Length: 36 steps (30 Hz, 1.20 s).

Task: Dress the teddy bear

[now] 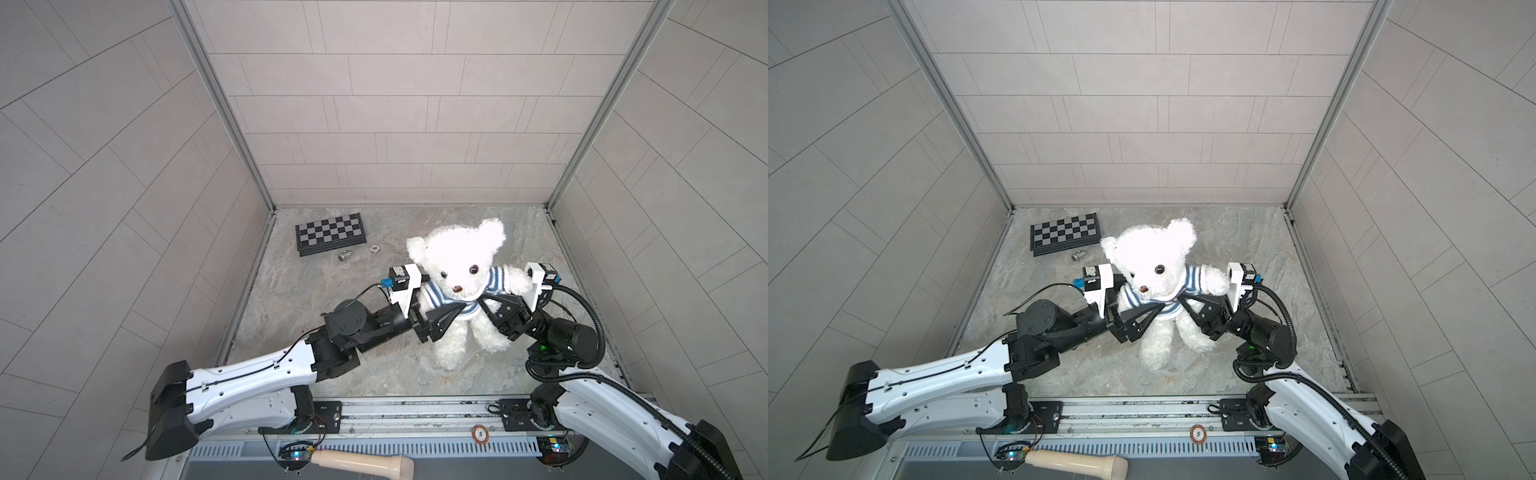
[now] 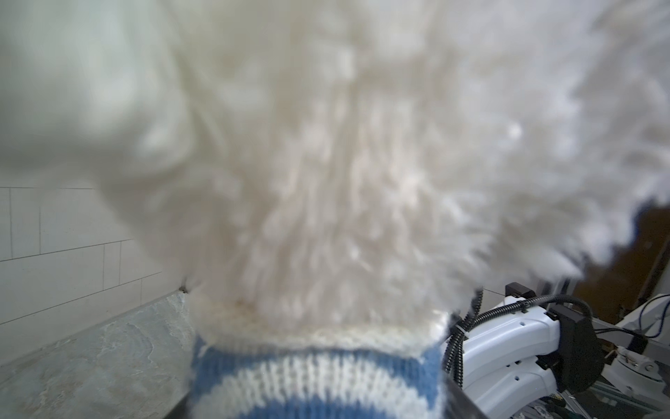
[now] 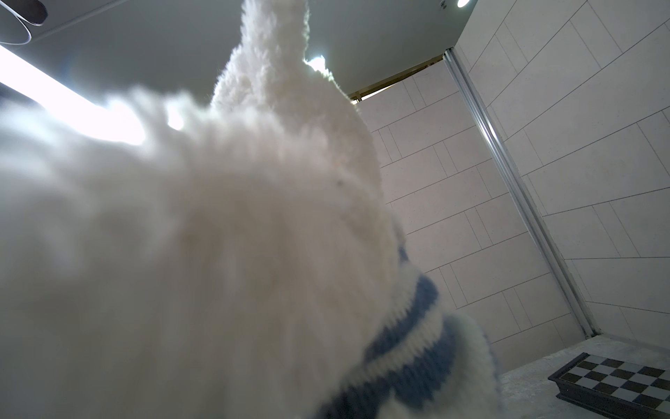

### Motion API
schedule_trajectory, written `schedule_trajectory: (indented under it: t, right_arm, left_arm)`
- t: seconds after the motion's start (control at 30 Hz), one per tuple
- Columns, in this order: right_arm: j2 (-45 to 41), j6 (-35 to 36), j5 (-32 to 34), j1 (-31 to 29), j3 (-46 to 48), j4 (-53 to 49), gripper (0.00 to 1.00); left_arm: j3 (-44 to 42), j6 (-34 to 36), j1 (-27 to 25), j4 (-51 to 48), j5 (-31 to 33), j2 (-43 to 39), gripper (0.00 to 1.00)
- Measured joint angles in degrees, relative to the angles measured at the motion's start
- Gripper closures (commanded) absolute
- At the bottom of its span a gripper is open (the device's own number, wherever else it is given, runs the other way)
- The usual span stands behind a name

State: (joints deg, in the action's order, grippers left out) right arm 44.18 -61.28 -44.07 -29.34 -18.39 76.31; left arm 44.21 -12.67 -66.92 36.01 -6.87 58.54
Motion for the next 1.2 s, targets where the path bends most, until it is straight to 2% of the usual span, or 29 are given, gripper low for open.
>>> schedule_trajectory:
  t: [0.13, 0.3, 0.5, 0.7, 0.83, 0.9, 0.97, 1.03, 1.2]
  right_arm:
    - [-0.2, 0.9, 0.6, 0.0, 0.0, -1.4, 0.77]
    - [-1.9, 3.6, 1.2, 0.0, 0.0, -6.6, 0.62]
    - [-5.2, 8.5, 1.8, -0.2, 0.0, -16.9, 0.49]
    - [-8.8, 14.8, 4.4, -0.3, -1.4, -30.8, 0.42]
    - [-13.0, 20.7, 8.5, -0.3, -2.6, -42.6, 0.42]
    - [-15.8, 24.7, 11.2, -0.3, -3.0, -48.2, 0.43]
    - [-18.6, 30.6, 14.5, -1.0, -3.6, -54.5, 0.5]
    - [-20.6, 35.7, 16.9, -2.2, -4.5, -58.6, 0.52]
    - [-22.0, 45.2, 22.4, -7.9, -5.0, -60.9, 0.59]
  left_arm:
    - [0.4, 1.1, 0.0, -1.7, 0.6, -0.3, 0.71]
    - [0.4, 2.1, 0.4, -4.3, 1.0, -1.4, 0.83]
    - [0.4, 1.9, 0.8, -9.5, 3.7, -3.0, 1.0]
    - [-0.2, 1.6, 1.3, -13.3, 6.6, -4.8, 1.0]
    - [-0.7, 1.6, 2.0, -15.6, 9.0, -7.9, 1.0]
    - [-0.7, 1.6, 2.3, -17.2, 10.4, -9.7, 1.0]
    - [-0.4, 1.2, 2.8, -20.0, 12.2, -11.5, 1.0]
    - [1.0, 0.5, 3.4, -24.0, 13.5, -12.3, 1.0]
    - [3.7, -0.5, 3.9, -31.4, 15.1, -12.7, 1.0]
